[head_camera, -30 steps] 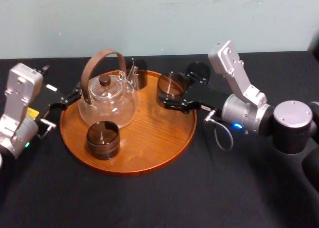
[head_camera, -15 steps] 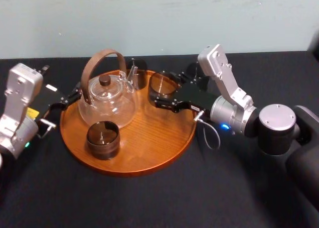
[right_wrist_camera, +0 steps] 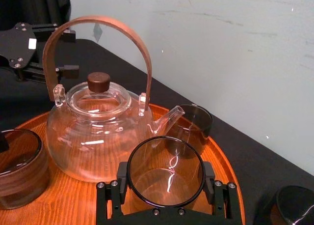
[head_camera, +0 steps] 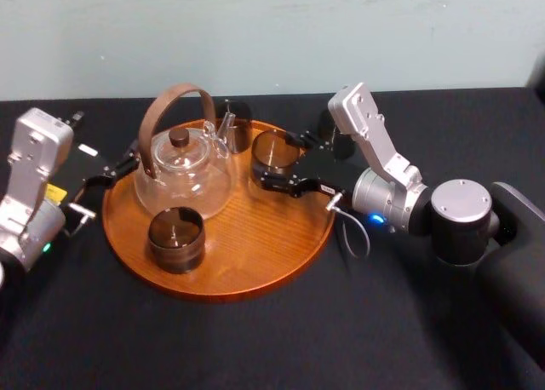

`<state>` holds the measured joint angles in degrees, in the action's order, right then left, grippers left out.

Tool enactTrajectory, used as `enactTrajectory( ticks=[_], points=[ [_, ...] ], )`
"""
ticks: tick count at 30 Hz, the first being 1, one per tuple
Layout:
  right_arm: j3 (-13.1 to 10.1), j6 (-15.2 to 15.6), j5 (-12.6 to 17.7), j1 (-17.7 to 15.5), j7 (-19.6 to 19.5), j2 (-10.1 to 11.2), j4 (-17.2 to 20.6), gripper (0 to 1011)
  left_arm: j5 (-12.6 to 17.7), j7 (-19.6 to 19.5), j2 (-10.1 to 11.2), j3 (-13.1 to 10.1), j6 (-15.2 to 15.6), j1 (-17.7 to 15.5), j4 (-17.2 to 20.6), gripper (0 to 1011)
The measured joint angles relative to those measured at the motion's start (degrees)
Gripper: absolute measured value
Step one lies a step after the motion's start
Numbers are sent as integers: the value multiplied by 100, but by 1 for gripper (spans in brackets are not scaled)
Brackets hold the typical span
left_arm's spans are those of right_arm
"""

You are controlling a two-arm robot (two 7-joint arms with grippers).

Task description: Pick up the glass from the table and place it on the tray.

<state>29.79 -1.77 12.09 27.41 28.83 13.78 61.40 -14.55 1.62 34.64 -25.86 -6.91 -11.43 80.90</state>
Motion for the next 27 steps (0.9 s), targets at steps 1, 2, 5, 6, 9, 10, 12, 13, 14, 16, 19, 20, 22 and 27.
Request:
enactTrajectory(
  ticks=[1, 2, 5, 6, 9, 10, 12, 13, 14, 16, 19, 20, 22, 27],
  points=[
    [-1, -6, -3, 8, 6, -8, -23, 905, 0, 0, 0, 0, 0, 0, 0, 1001],
    [-2, -11, -5, 12, 12, -14, -43, 904, 0, 0, 0, 0, 0, 0, 0, 1001],
    [-7, -22, -17, 36, 24, -41, -120, 905, 0, 0, 0, 0, 0, 0, 0, 1002],
    [-7, -24, -21, 41, 27, -47, -139, 905, 0, 0, 0, 0, 0, 0, 0, 1001],
    [-15, -43, -37, 64, 37, -79, -226, 905, 0, 0, 0, 0, 0, 0, 0, 1001],
    [-17, -46, -41, 65, 39, -83, -241, 905, 0, 0, 0, 0, 0, 0, 0, 1001],
    [-22, -53, -46, 69, 43, -89, -267, 904, 0, 0, 0, 0, 0, 0, 0, 1001],
    [-28, -57, -50, 70, 48, -93, -290, 904, 0, 0, 0, 0, 0, 0, 0, 1001],
    [-30, -59, -52, 71, 50, -95, -301, 905, 0, 0, 0, 0, 0, 0, 0, 1001],
    [-37, -64, -58, 80, 57, -102, -339, 904, 0, 0, 0, 0, 0, 0, 0, 1001],
    [-43, -64, -66, 81, 62, -105, -359, 905, 0, 0, 0, 0, 0, 0, 0, 1001],
    [-48, -65, -70, 81, 62, -106, -363, 904, 0, 0, 0, 0, 0, 0, 0, 1001],
    [-52, -66, -79, 81, 62, -108, -370, 905, 0, 0, 0, 0, 0, 0, 0, 1001],
    [-52, -77, -116, 74, 62, -110, -379, 904, 0, 0, 0, 0, 0, 0, 0, 1001]
  ],
)
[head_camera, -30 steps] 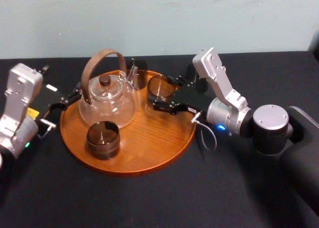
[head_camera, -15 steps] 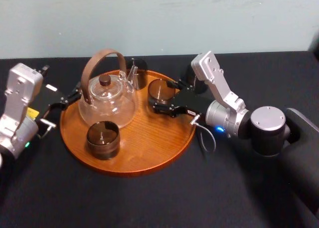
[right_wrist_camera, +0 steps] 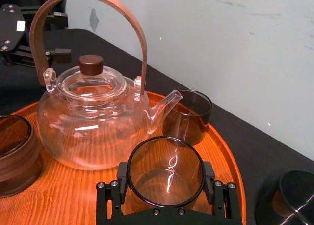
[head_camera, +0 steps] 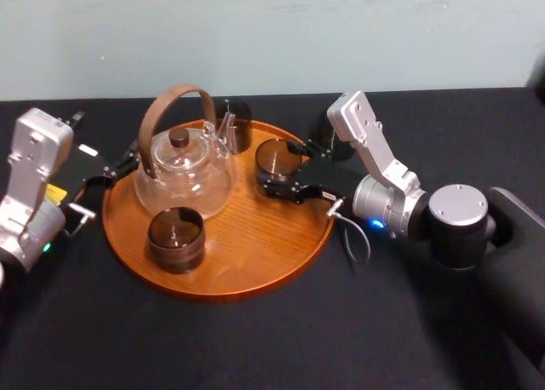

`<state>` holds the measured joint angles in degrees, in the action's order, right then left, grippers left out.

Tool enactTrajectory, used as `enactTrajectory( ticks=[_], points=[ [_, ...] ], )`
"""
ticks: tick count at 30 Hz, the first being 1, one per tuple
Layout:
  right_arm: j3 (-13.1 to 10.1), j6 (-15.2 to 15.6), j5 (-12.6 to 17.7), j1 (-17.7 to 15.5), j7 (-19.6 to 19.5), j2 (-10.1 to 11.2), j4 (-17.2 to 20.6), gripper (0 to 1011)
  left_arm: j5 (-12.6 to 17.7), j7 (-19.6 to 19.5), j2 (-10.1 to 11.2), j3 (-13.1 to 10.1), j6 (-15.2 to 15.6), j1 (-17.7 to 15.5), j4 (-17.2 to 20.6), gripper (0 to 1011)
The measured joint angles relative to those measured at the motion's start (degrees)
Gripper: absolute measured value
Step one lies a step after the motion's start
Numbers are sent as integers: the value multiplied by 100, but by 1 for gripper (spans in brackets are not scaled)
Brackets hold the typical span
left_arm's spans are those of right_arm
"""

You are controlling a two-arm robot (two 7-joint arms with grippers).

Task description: Pick up the glass from the table and place it on the tray.

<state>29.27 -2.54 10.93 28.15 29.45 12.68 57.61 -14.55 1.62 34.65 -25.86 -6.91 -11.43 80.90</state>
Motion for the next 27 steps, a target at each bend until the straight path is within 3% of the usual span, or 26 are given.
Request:
enactTrajectory(
  ticks=[20, 27],
  points=[
    [23, 12, -74, -66, 11, 30, 60, 904, 0, 0, 0, 0, 0, 0, 0, 1001],
    [22, 14, -68, -64, 11, 30, 60, 1003, 0, 0, 0, 0, 0, 0, 0, 1001]
  ],
)
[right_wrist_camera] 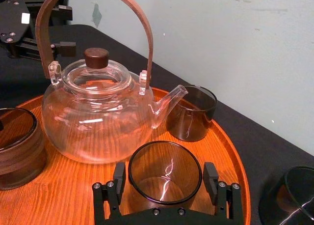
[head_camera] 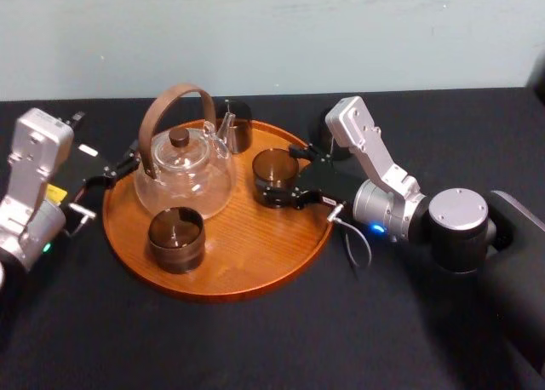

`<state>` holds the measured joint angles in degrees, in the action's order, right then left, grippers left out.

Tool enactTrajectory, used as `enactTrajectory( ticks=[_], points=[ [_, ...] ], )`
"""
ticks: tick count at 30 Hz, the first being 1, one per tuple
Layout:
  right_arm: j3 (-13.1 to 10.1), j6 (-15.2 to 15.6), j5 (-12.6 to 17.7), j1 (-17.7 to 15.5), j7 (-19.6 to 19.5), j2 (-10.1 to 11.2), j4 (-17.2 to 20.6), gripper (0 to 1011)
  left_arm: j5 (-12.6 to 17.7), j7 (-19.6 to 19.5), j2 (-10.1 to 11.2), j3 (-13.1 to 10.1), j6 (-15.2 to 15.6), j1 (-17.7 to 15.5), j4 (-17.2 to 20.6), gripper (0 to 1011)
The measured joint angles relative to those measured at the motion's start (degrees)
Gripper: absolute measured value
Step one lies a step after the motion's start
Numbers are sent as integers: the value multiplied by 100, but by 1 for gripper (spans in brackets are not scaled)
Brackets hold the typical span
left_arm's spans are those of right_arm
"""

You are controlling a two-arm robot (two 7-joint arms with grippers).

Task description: Pick up the glass from the table and place it on the tray.

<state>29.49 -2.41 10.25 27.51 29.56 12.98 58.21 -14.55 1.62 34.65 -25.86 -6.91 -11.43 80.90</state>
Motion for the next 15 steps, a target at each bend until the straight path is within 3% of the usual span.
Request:
enactTrajectory(
  ticks=[15],
  points=[
    [0, 7, 10, 3, 0, 0, -6, 1002, 0, 0, 0, 0, 0, 0, 0, 1001]
  ],
)
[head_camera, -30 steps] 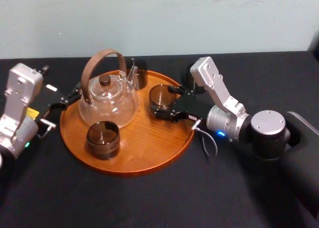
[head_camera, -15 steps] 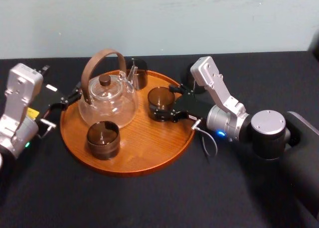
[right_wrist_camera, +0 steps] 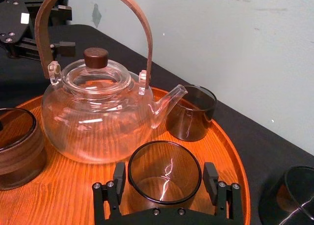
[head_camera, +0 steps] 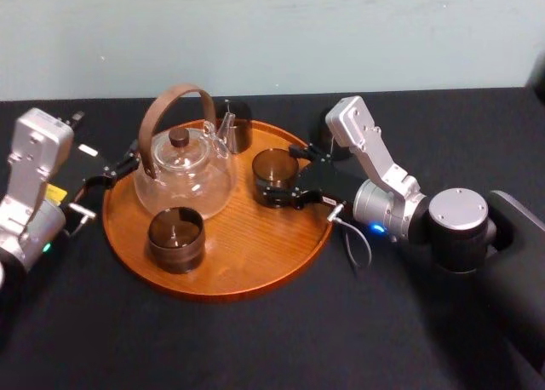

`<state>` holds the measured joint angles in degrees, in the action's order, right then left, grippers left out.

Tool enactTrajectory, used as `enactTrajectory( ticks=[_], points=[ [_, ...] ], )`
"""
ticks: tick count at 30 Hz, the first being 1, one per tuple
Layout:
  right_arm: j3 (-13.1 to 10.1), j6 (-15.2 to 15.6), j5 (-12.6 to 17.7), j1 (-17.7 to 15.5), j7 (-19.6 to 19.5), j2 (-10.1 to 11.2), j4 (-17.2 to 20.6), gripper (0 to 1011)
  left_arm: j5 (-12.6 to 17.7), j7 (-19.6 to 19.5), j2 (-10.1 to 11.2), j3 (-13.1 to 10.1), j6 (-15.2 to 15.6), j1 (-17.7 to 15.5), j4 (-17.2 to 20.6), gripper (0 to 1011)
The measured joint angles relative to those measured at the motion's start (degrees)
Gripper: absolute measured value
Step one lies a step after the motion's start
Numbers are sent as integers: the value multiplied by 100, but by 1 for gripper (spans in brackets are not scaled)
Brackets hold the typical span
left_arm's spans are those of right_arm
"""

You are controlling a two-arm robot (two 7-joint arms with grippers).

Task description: Pick up the glass from the table and place it on the tray.

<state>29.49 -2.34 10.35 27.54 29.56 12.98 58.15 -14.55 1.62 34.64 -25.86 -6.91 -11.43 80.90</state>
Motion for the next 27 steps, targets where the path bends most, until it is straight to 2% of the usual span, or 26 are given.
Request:
enactTrajectory(
  ticks=[7, 11, 19, 27],
  points=[
    [-3, 3, 8, -3, 7, 4, 7, 1002, 0, 0, 0, 0, 0, 0, 0, 1001],
    [-73, 58, 132, -134, 114, 125, 242, 1002, 0, 0, 0, 0, 0, 0, 0, 1001],
    [-200, 210, 410, -605, 260, 576, 1003, 1003, 0, 0, 0, 0, 0, 0, 0, 1001],
    [-360, 252, 625, -966, 238, 924, 1473, 1002, 0, 0, 0, 0, 0, 0, 0, 1001]
  ],
)
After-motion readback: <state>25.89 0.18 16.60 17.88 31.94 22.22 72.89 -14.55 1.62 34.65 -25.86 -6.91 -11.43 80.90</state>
